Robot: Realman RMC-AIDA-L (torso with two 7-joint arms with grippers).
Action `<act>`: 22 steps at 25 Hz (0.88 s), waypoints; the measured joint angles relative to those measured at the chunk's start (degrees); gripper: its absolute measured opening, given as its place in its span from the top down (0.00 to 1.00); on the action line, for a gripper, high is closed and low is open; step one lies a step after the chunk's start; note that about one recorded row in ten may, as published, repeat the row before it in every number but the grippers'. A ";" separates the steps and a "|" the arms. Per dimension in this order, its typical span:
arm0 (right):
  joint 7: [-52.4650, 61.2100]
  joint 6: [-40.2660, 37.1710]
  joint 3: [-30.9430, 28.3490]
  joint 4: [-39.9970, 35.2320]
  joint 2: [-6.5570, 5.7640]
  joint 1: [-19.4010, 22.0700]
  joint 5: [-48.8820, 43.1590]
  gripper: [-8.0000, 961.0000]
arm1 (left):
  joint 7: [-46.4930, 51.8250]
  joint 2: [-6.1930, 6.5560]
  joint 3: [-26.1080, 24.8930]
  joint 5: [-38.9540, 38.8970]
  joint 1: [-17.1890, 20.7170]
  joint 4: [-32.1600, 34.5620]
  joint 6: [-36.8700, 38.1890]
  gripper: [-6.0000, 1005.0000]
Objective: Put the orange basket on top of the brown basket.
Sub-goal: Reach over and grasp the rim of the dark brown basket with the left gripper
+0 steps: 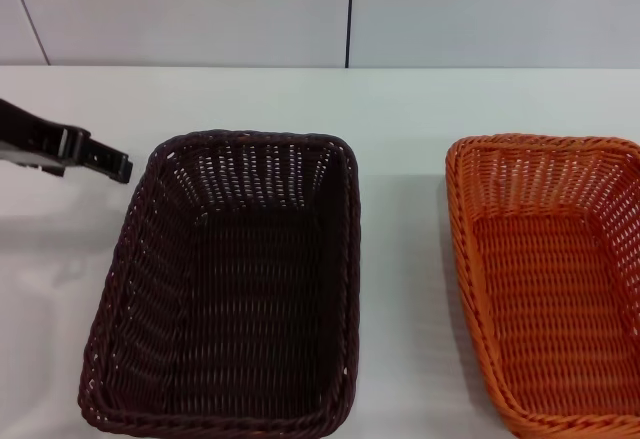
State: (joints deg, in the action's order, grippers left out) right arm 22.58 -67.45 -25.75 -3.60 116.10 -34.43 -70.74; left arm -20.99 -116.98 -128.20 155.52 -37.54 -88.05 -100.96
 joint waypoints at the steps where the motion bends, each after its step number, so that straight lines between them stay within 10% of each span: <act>1: 0.00 0.14 0.00 0.00 0.00 -0.01 0.00 0.41 | 0.44 -0.36 0.17 -0.06 0.48 0.05 -0.40 0.16; 22: 0.00 2.24 0.12 0.61 0.00 -0.39 0.00 0.41 | 1.39 -0.96 0.67 -2.95 3.64 8.61 0.74 0.17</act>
State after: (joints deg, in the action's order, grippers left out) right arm 22.58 -65.21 -25.63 -2.99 116.10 -34.82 -70.74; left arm -19.60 -117.95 -127.52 152.57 -33.90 -79.44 -100.21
